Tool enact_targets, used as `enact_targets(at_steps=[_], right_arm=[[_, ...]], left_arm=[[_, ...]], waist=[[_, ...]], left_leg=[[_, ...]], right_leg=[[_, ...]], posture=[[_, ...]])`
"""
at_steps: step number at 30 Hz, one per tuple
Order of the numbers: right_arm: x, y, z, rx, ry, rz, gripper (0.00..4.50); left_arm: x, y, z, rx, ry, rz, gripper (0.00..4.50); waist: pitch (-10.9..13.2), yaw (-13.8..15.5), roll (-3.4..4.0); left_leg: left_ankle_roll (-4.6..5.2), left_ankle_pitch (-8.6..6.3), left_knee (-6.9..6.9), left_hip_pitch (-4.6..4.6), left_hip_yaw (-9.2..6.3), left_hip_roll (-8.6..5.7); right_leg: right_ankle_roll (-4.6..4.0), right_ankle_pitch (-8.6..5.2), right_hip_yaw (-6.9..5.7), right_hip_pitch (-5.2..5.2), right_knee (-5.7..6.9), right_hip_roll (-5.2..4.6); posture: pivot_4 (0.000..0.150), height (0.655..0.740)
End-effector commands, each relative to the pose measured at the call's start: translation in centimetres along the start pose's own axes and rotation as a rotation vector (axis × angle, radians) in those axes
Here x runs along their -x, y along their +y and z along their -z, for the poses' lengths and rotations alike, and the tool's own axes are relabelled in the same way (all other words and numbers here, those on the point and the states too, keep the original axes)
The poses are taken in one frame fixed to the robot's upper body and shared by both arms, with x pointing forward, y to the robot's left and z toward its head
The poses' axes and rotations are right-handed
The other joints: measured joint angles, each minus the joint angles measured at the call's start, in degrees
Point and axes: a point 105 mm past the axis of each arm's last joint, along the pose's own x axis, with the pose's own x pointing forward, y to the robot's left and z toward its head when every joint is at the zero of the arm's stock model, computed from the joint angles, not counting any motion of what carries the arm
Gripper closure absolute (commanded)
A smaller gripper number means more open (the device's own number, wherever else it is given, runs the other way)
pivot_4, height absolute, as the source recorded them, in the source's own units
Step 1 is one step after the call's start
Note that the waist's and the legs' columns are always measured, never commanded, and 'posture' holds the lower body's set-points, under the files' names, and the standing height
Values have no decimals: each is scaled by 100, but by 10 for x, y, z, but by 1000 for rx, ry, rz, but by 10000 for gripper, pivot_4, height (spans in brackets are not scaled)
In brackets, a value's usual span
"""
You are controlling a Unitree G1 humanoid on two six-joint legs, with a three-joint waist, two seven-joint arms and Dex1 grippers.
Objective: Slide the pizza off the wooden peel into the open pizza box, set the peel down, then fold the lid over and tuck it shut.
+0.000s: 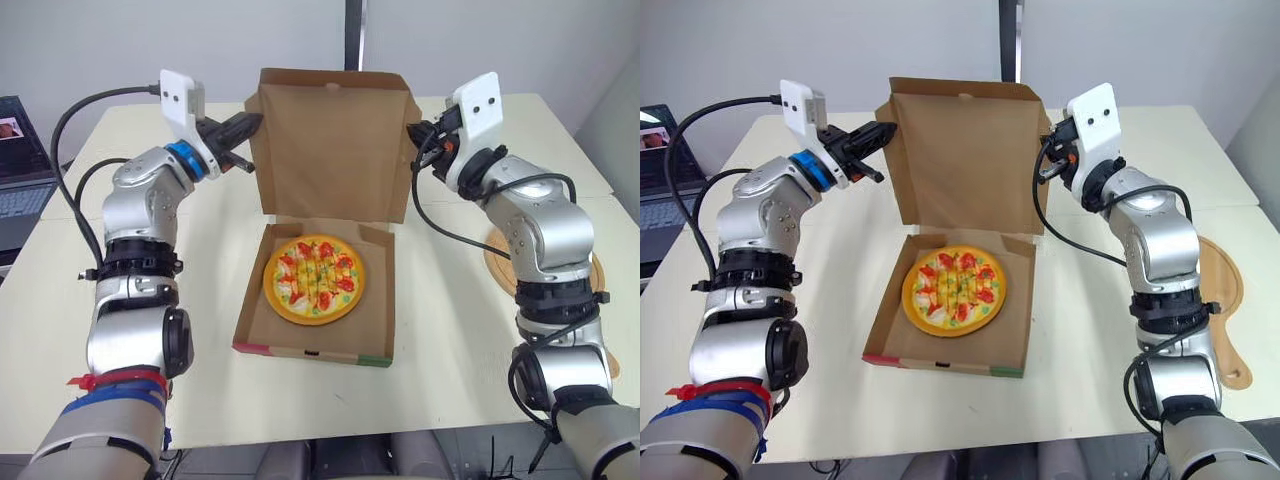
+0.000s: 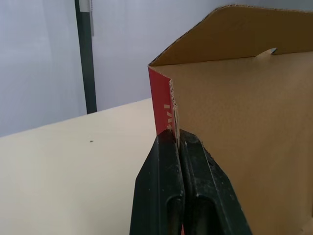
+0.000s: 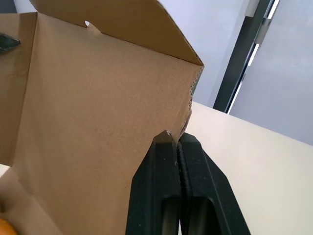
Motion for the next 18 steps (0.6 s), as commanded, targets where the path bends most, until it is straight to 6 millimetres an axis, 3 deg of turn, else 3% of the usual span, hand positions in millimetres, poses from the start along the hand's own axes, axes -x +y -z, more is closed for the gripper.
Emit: enact_targets(at_steps=[1, 11, 18], right_arm=[[14, 21, -24, -9, -81, -31, 44663], [31, 52, -17, -152, -46, -30, 44663], [37, 62, -15, -202, -34, -41, 44663]], left_arm=[[11, -16, -24, -14, -46, 24, 45000], [43, -35, -26, 88, -24, -47, 45000], [56, -40, -28, 172, -11, -64, 45000]], waist=[[0, -3, 1], [-2, 11, 2], [-5, 11, 3]], left_leg=[[0, 0, 0, 0, -4, 1], [-6, 4, 5, 5, -4, 2], [-9, 6, 4, 9, 10, 6]], right_leg=[[0, 0, 2, 0, 2, 0], [-14, 9, 5, 2, 8, 2], [-20, 12, 6, 3, 7, 6]], posture=[[1500, 7400], [1500, 7400], [1500, 7400]])
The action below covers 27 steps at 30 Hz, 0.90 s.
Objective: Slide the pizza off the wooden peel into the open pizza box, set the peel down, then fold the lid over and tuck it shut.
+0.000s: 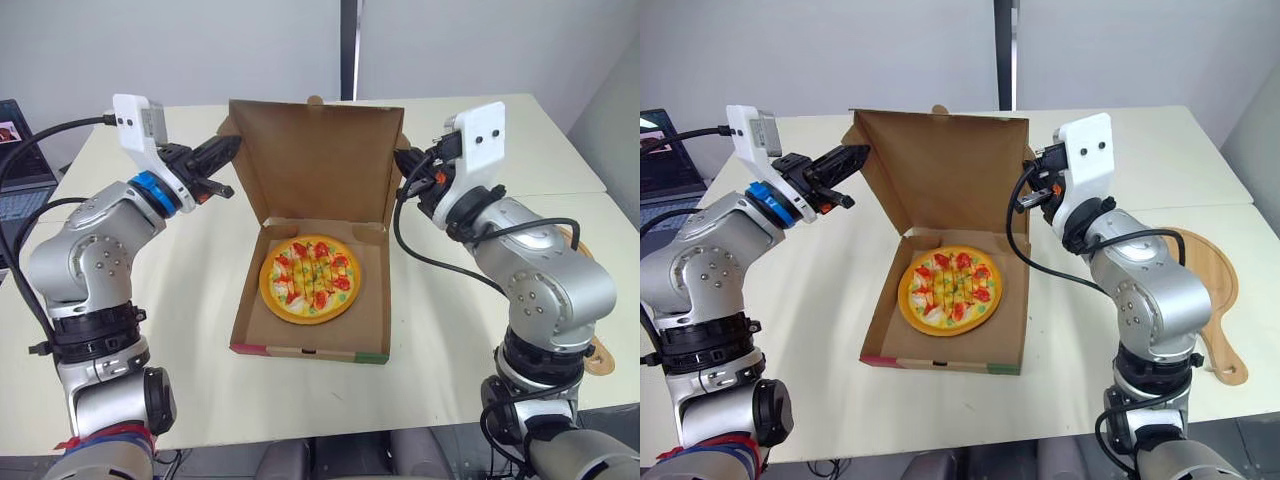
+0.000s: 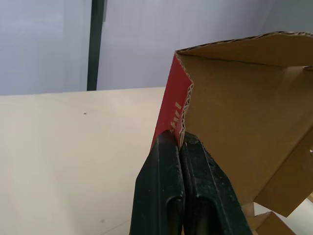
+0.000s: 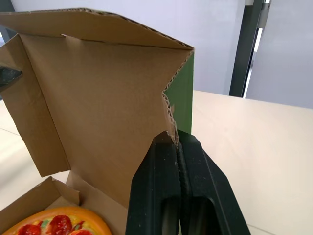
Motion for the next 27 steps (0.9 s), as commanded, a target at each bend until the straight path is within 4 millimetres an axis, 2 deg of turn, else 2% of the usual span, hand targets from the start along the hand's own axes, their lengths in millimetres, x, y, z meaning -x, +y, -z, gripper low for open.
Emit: enact_targets(at_steps=[1, 7, 17, 27], right_arm=[[4, 18, -5, -11, -26, -67, 44663], [6, 25, -5, -35, -34, -86, 44663], [20, 36, 1, -73, -21, -135, 44663], [28, 45, 10, -124, -6, -165, 44663]], left_arm=[[9, -11, -14, 3, -31, 37, 45000], [18, -18, -13, 45, 3, 69, 45000], [39, -20, 3, 110, 53, 38, 45000], [48, -29, 13, 189, 68, 37, 45000]], waist=[[-1, -2, 1], [-2, 0, 1], [-8, -5, 4], [-20, 2, 4]], left_leg=[[0, 0, 0, 1, 4, 0], [0, 0, -1, 3, 15, 3], [0, 0, -4, 8, 23, 6], [-1, 0, -4, 17, 36, 11]], right_leg=[[0, 0, 1, 0, 1, 0], [-2, 1, 3, 0, 1, 3], [-2, 1, 9, 0, 1, 5], [-6, 3, 20, 2, 5, 9]], posture=[[1500, 7400], [1500, 7400], [1500, 7400], [1500, 7400]])
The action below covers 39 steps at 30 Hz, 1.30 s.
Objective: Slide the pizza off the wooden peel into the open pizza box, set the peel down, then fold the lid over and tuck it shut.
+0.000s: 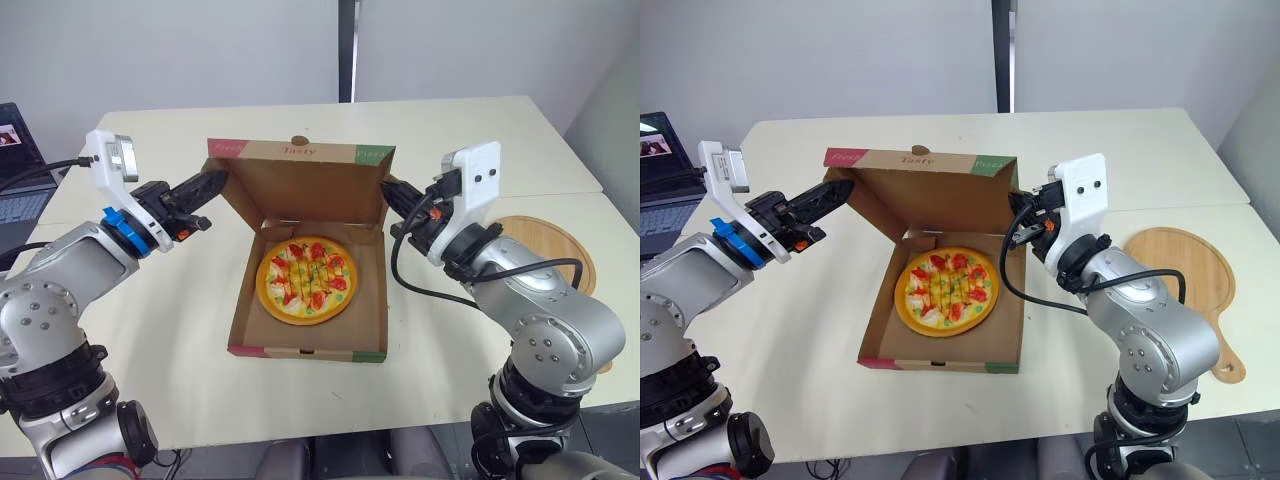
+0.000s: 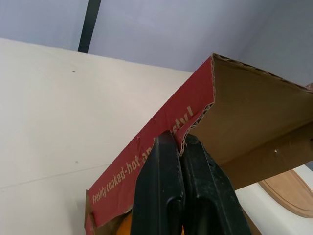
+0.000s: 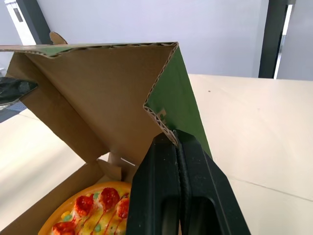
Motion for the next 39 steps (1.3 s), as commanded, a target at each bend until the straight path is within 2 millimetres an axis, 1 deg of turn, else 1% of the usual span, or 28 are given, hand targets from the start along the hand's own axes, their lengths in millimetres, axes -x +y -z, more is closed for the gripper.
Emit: enact_targets(at_steps=[1, 7, 10, 17, 21, 23, 27, 35, 39], right_arm=[[3, 18, -1, -5, -12, -88, 44663], [11, 22, 10, -36, 18, -103, 44663], [14, 25, 13, -55, 23, -113, 44663], [23, 38, 29, -178, 71, -162, 44663], [30, 40, 44, -140, 135, -178, 44663], [34, 40, 47, -121, 148, -193, 44663], [38, 41, 46, -121, 141, -227, 44663], [23, 29, 22, -189, 61, -227, 44663], [23, 31, 20, -238, 74, -264, 44663]], left_arm=[[3, -16, 1, 0, 0, 56, 45000], [14, -21, 15, 48, 20, 51, 45000], [19, -23, 18, 58, 29, 45, 45000], [30, -25, 28, 66, 60, 23, 45000], [35, -26, 34, 59, 75, 12, 45000], [37, -26, 35, 57, 73, 2, 45000], [40, -25, 35, 48, 69, -10, 45000], [38, -23, 31, 27, 50, 0, 45000], [40, -22, 34, 21, 57, 5, 45000]], waist=[[-2, 1, 0], [-31, 3, 0], [-48, 15, -1], [-69, 21, -2], [-74, 25, -3], [-76, 35, -4], [-76, 36, -6], [-76, 58, -6], [-76, 67, -5]], left_leg=[[0, 0, 0, 1, 2, 0], [0, 0, -5, 7, 9, 2], [0, 0, -5, 11, 12, 2], [2, -1, -19, 35, 44, 9], [6, -5, -32, 73, 81, 10], [9, -6, -36, 91, 82, 11], [11, -8, -36, 96, 82, 17], [12, -8, -36, 94, 81, 17], [14, -9, -36, 93, 84, 17]], right_leg=[[0, 0, 2, 0, 0, 0], [0, 0, 9, 0, -2, 2], [0, 0, 13, 2, -2, 4], [-1, 0, 45, 5, -1, 17], [-1, 0, 77, 20, -4, 22], [-1, -1, 76, 39, -12, 24], [-1, -1, 77, 47, -16, 32], [-1, -1, 76, 48, -20, 34], [-1, -1, 80, 48, -21, 33]], posture=[[1500, 7400], [1500, 7400], [1500, 7400], [1500, 7400], [1500, 7400], [1500, 7400], [1500, 7400], [1500, 7400], [1500, 7400]])
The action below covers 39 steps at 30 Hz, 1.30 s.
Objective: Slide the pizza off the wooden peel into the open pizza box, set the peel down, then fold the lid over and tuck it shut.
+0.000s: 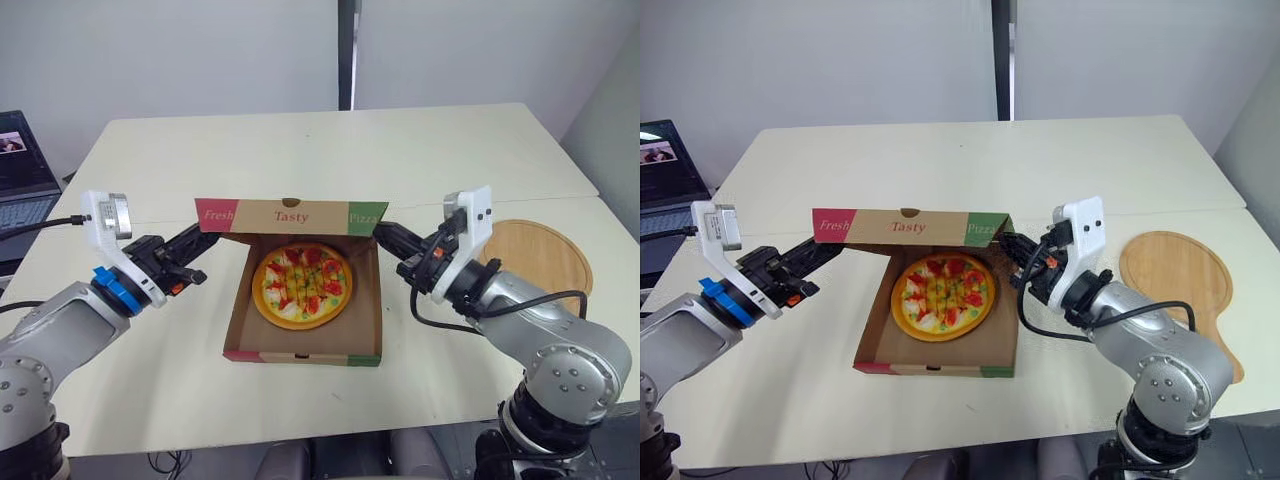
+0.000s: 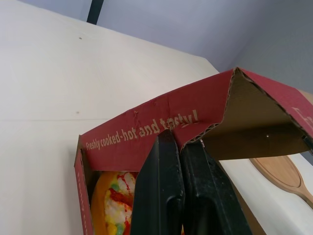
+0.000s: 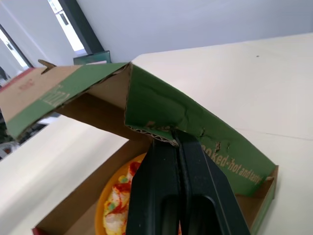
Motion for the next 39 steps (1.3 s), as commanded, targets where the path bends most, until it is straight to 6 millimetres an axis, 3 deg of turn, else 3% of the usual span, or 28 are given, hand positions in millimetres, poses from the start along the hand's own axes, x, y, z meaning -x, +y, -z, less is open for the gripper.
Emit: enact_targets(at_steps=[1, 9, 19, 33, 39], right_arm=[[-1, 20, -3, -13, 9, -123, 44663], [7, 32, -2, -14, 50, -223, 44663], [11, 27, 2, 4, 76, -197, 44663], [7, 18, -17, 94, -25, -140, 44663], [12, 22, -9, 94, 7, -176, 44663]], left_arm=[[1, -11, 0, -36, 0, 62, 45000], [4, -10, 4, -47, 6, 74, 45000], [9, -14, 5, -58, 8, 89, 45000], [6, -7, -12, -87, -45, 72, 45000], [11, -8, -5, -76, -18, 77, 45000]], waist=[[0, 3, 0], [1, 21, 1], [1, 30, 1], [3, 69, -1], [3, 75, -1]], left_leg=[[0, 0, 0, 0, 0, 0], [6, -3, 0, 1, 1, 1], [15, -8, 0, 0, 1, 1], [14, -8, 1, -1, 1, 2], [15, -8, 1, -1, 1, 2]], right_leg=[[0, 0, 1, 0, 0, 0], [0, 0, 0, 0, 0, 0], [1, -1, -1, 2, -2, 0], [2, -1, -3, 5, -7, 0], [2, -1, -4, 6, -9, 0]], posture=[[1500, 7400], [1500, 7400], [1500, 7400], [1500, 7400], [1500, 7400]])
